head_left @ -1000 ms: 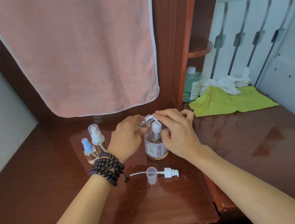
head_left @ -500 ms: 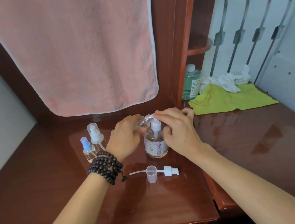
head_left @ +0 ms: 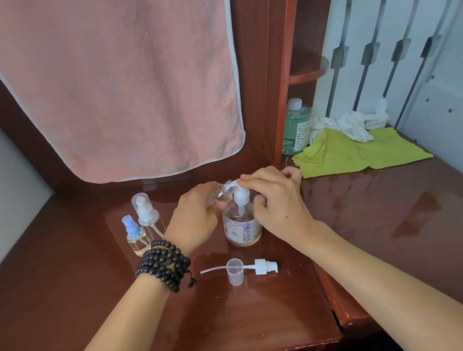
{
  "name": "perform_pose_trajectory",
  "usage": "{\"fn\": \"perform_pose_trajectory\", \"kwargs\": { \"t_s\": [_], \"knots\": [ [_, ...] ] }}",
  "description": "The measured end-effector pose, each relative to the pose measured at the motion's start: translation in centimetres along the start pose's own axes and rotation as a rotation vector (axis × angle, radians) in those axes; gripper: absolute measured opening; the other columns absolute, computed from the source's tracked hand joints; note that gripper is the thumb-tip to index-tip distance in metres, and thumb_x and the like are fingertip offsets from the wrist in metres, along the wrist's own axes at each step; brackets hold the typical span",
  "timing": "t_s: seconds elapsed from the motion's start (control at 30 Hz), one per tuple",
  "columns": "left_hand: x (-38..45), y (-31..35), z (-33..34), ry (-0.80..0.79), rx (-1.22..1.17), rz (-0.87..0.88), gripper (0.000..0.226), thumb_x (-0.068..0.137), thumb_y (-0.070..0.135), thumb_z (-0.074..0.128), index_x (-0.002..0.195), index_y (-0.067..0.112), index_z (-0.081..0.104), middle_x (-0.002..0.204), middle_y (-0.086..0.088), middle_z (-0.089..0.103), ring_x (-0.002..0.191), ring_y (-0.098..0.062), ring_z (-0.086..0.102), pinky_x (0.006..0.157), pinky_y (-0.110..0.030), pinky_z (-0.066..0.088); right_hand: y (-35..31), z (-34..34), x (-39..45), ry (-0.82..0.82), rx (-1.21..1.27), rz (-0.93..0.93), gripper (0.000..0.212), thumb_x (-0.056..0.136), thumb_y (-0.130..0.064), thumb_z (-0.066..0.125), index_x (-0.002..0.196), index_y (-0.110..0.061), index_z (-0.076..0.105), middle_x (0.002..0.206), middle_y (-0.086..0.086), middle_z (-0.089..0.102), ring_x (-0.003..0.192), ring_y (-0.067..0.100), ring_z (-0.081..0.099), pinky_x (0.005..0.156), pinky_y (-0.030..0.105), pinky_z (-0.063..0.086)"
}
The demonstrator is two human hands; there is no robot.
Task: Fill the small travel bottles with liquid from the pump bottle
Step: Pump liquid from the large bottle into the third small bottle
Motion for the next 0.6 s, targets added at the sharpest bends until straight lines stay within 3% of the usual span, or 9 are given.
{"fn": "perform_pose_trajectory", "kwargs": {
  "t_s": [0.17,0.47,0.6],
  "knots": [
    [0.2,0.3,-0.9,0.011,-0.011,0.011,0.039,0.092,0.023,0.061,0.13,0.02,0.054,0.125,0.0,0.061,0.119,-0.022,0.054,0.1,-0.045,0.043,-1.4,-0.3,0.0,0.007,-0.048,-0.094,0.057,0.068,-0.004,0.045,0.114,-0.01,0.076,0.121,-0.002,0.07,0.106,0.015,0.064,0.088,0.034,0.024],
    [0.4,-0.5,0.5,-0.011,0.006,-0.007,0.033,0.091,0.022,0.059,0.123,0.023,0.055,0.12,0.0,0.061,0.115,-0.024,0.056,0.095,-0.052,0.046,-0.6,0.3,0.0,-0.024,-0.012,-0.045,0.055,0.068,-0.005,0.038,0.104,-0.013,0.079,0.105,-0.003,0.073,0.093,0.016,0.066,0.085,0.031,0.02],
    [0.2,-0.6,0.2,-0.01,0.007,-0.002,0.033,0.092,0.025,0.059,0.125,0.024,0.054,0.12,0.002,0.06,0.114,-0.023,0.056,0.095,-0.051,0.046,-0.7,0.3,0.0,-0.029,-0.02,-0.051,0.054,0.067,0.001,0.045,0.107,-0.013,0.079,0.11,-0.003,0.073,0.098,0.014,0.066,0.087,0.031,0.021]
  ]
}}
Point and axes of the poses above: each hand's wrist, its own x-axis towards the middle knuckle, its own z-axis out of the palm, y = z × x, the point moved 10 cm from there along x, towards the middle knuckle
